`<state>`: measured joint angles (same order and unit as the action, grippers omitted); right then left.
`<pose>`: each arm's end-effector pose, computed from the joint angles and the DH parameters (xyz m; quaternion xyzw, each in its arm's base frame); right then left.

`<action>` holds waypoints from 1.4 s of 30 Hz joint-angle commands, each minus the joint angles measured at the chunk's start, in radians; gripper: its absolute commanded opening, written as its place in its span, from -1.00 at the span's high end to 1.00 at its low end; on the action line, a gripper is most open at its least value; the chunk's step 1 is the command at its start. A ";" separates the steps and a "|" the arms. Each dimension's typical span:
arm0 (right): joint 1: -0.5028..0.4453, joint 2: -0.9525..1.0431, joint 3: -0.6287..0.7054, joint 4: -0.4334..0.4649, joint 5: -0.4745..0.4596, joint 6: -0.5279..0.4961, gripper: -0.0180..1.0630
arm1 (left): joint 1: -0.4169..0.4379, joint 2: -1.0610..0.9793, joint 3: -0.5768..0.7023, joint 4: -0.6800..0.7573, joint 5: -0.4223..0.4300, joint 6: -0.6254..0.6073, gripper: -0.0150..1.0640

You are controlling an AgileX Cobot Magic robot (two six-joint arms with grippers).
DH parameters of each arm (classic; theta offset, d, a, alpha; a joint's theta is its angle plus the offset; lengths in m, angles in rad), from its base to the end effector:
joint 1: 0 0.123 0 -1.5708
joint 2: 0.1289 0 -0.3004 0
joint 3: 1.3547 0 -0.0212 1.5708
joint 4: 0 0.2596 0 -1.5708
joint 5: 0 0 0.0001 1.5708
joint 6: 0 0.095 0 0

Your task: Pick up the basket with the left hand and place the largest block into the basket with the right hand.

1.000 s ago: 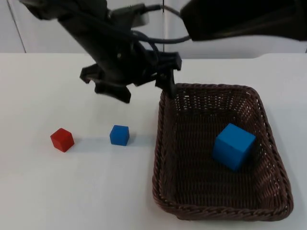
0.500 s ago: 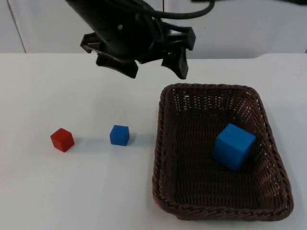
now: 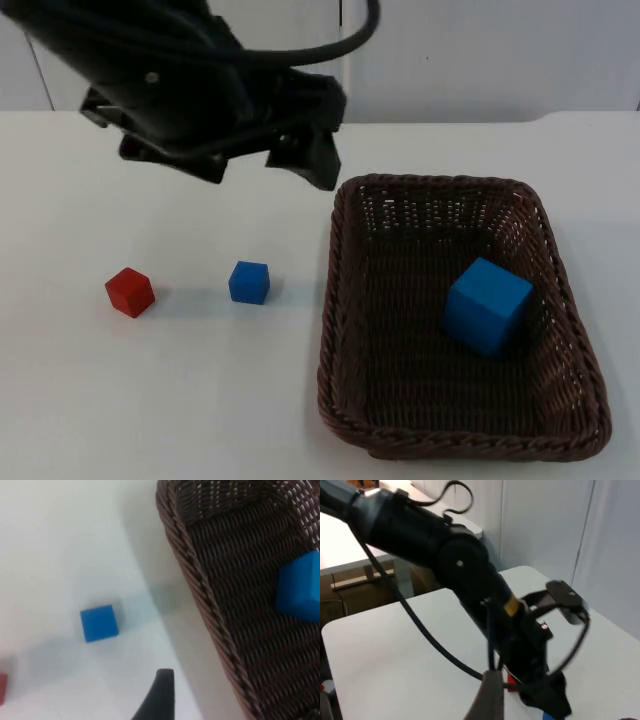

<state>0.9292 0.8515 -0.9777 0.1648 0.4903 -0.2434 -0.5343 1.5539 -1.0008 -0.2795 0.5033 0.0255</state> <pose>0.0978 0.1432 0.4228 -0.4112 0.6815 0.2723 0.5406 0.2771 -0.1787 0.2471 0.1684 0.9357 -0.1709 0.2587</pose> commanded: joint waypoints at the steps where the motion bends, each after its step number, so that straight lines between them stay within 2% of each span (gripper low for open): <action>1: -0.001 -0.025 0.011 -0.005 0.026 0.001 -0.38 | -0.004 -0.079 0.068 0.007 -0.045 -0.004 -0.56; 3: -0.001 -0.033 0.013 -0.005 0.030 0.001 -0.38 | -0.004 -0.098 0.085 0.007 -0.049 -0.004 -0.56; 7: -0.001 -0.096 0.075 -0.005 0.036 0.005 -0.38 | -0.004 -0.292 0.228 0.010 -0.115 0.000 -0.56; 13: -0.001 -0.168 0.167 -0.005 0.036 0.008 -0.38 | -0.004 -0.512 0.320 0.018 -0.114 0.022 -0.56; 18: -0.001 -0.213 0.223 -0.005 0.029 0.018 -0.38 | -0.004 -0.643 0.347 0.023 -0.097 0.022 -0.56; 23: -0.001 -0.286 0.293 -0.005 0.025 0.027 -0.38 | -0.004 -0.840 0.391 0.080 -0.035 0.022 -0.56; 28: -0.001 -0.368 0.334 -0.004 0.056 0.053 -0.38 | -0.004 -1.024 0.402 0.099 0.131 0.056 -0.56; 42: -0.001 -0.519 0.442 -0.004 0.076 0.053 -0.38 | -0.004 -1.304 0.402 0.144 0.345 0.071 -0.56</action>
<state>0.9292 0.3405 -0.5421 0.1640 0.5696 -0.1939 -0.5343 0.2633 -0.6049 -0.1466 0.8296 0.0923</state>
